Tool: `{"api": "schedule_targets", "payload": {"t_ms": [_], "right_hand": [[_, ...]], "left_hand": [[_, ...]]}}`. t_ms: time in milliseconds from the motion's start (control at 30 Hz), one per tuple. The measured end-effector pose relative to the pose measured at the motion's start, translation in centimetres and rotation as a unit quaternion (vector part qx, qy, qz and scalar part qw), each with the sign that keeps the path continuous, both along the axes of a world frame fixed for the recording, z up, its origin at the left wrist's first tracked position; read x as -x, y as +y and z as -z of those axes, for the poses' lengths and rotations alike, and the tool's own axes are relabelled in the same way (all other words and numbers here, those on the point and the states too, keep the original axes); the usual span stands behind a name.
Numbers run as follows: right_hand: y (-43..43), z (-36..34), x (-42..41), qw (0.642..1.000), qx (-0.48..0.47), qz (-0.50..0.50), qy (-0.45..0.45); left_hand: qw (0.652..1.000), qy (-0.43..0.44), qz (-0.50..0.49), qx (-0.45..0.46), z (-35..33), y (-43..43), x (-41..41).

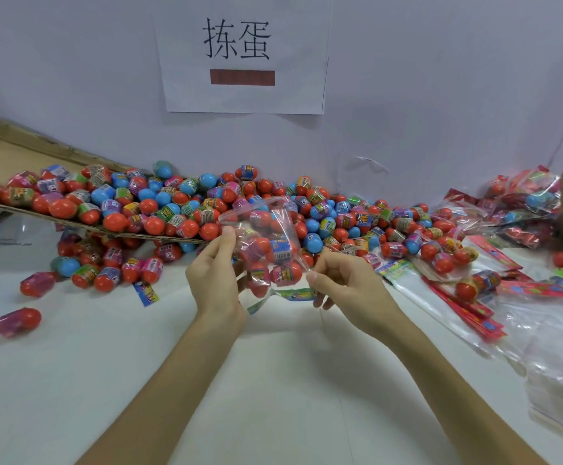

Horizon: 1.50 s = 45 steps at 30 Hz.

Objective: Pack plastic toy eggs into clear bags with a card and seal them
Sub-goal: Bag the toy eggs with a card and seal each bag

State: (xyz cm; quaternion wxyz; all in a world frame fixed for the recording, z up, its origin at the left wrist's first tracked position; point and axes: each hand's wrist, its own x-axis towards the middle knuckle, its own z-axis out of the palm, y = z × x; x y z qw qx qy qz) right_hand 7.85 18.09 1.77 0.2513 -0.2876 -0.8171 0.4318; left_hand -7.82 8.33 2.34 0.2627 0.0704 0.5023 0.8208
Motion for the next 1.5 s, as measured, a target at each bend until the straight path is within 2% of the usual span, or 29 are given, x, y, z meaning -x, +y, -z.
{"api": "schedule_targets", "payload": {"t_ms": [67,100,200,233,400,567,633,800,1000,1067,1133,1200,1267,1367,1500], "right_hand": [[0.3,-0.1,-0.2,1.0,0.0,0.007,-0.017],[0.6,-0.2,-0.4,0.999,0.029,0.003,-0.017],[0.9,-0.7,-0.5,0.977,0.209,-0.025,0.038],[0.8,-0.6,-0.4,0.97,0.234,-0.016,0.058],[0.4,-0.3,0.0,0.957,0.217,0.08,0.173],[0.3,-0.4,-0.1,0.975,0.141,0.09,0.145],[0.2,-0.3,0.0,0.981,0.107,0.091,0.135],[0.3,-0.5,-0.3,0.97,0.098,0.109,0.194],[0.7,-0.3,-0.5,0.961,0.092,0.157,0.21],[0.6,-0.3,-0.5,0.956,0.045,0.2,0.211],[0.5,-0.2,-0.7,0.945,-0.069,0.249,0.2],[0.1,-0.3,-0.7,0.933,-0.192,0.23,0.2],[-0.4,-0.1,-0.6,0.922,-0.275,0.172,0.209],[-1.0,0.2,0.1,0.92,-0.322,0.095,0.202],[-0.7,0.5,0.0,0.927,-0.315,0.088,0.187]], "left_hand": [[0.999,0.027,0.017,0.003,0.1,-0.1,-0.5],[0.999,0.041,0.025,0.006,0.2,-0.1,-0.7],[0.994,0.088,0.058,0.016,0.4,0.0,-1.6],[0.991,0.106,0.076,0.018,0.5,0.0,-2.0],[0.98,0.158,0.118,0.026,0.6,0.1,-3.0],[0.982,0.105,0.16,0.005,0.4,0.1,-2.7],[0.981,0.111,0.161,0.01,0.4,0.1,-2.4],[0.978,0.132,0.157,0.026,0.6,0.1,-2.3],[0.977,0.132,0.169,0.022,0.9,0.3,-2.8],[0.977,0.123,0.172,0.03,1.0,0.3,-2.8],[0.977,0.113,0.178,0.043,1.2,0.4,-2.7],[0.974,0.125,0.182,0.055,1.3,0.4,-2.8],[0.968,0.156,0.19,0.056,1.5,0.5,-3.1],[0.947,0.253,0.192,0.043,1.8,0.4,-3.5],[0.909,0.374,0.181,0.031,2.2,0.3,-3.8]]}}
